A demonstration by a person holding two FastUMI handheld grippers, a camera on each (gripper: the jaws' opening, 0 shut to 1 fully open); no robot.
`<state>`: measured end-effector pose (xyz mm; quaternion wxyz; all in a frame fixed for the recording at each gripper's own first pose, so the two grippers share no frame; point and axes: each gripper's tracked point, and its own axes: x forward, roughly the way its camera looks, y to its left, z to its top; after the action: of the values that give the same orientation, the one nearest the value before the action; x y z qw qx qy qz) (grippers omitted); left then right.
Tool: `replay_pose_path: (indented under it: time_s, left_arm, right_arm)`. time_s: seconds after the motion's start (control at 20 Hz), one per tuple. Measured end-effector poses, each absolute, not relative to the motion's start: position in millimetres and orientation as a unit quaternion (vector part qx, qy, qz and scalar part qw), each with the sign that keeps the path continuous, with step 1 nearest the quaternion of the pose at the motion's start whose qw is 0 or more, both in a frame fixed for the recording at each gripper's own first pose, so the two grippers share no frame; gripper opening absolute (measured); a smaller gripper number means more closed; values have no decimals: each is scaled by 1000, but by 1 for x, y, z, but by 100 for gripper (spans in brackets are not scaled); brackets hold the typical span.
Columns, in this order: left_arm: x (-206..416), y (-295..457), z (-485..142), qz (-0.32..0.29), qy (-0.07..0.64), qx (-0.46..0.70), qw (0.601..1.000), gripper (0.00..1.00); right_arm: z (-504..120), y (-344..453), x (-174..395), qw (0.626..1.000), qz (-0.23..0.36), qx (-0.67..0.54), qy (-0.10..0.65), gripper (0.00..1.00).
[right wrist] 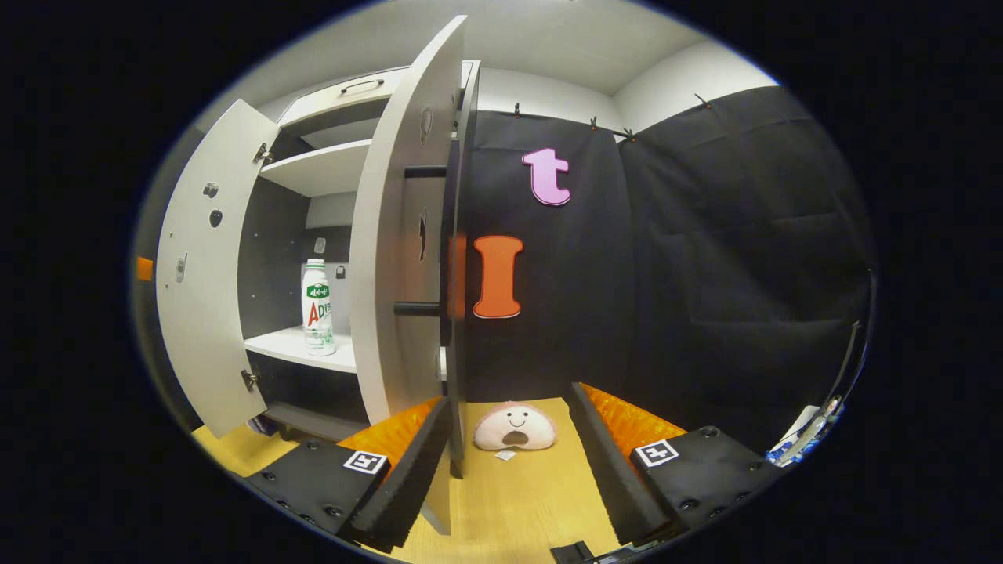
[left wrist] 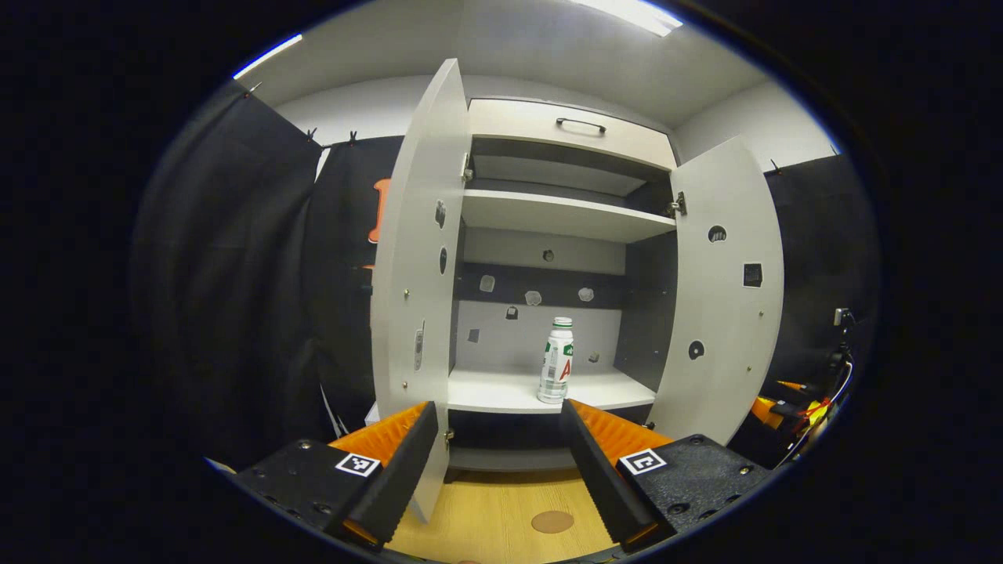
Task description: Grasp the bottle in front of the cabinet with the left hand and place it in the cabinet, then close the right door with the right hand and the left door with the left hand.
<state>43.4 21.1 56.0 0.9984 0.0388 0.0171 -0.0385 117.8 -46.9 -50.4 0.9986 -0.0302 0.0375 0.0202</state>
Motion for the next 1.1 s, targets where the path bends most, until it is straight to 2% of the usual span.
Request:
replay_pose_path:
  time_s: [0.35, 0.4, 0.45, 0.5, 0.75, 0.85, 0.9, 0.95, 1.1]
  left_arm:
    - [33, 33, 69, -34, 3, 18, 999, 96]
    - [32, 35, 71, -32, 1, 17, 999, 95]
    - [32, 37, 71, -30, 0, 18, 999, 95]
    - [33, 40, 70, -27, 0, 17, 999, 95]
    - [28, 54, 70, -13, 3, 11, 1000, 95]
    - [27, 61, 69, -7, 3, 8, 1000, 95]
    - [27, 64, 67, -3, 4, 7, 1000, 95]
    - [26, 67, 65, 0, 6, 6, 1000, 95]
    - [26, 81, 63, 11, 10, 8, 1000, 93]
  right_arm:
    - [-54, -39, 119, 998, 30, -33, 47, 96]
    - [-55, -38, 118, 998, 32, -34, 47, 100]
    - [-54, -37, 118, 998, 31, -36, 46, 100]
    - [-54, -37, 118, 998, 28, -38, 45, 95]
    - [-55, -27, 114, 998, 29, -33, 49, 95]
    - [-55, -19, 113, 998, 34, -39, 48, 95]
    - [-54, -14, 113, 997, 37, -42, 47, 100]
    - [-54, -9, 113, 997, 41, -43, 46, 95]
    - [-56, 12, 113, 996, 58, -45, 46, 95]
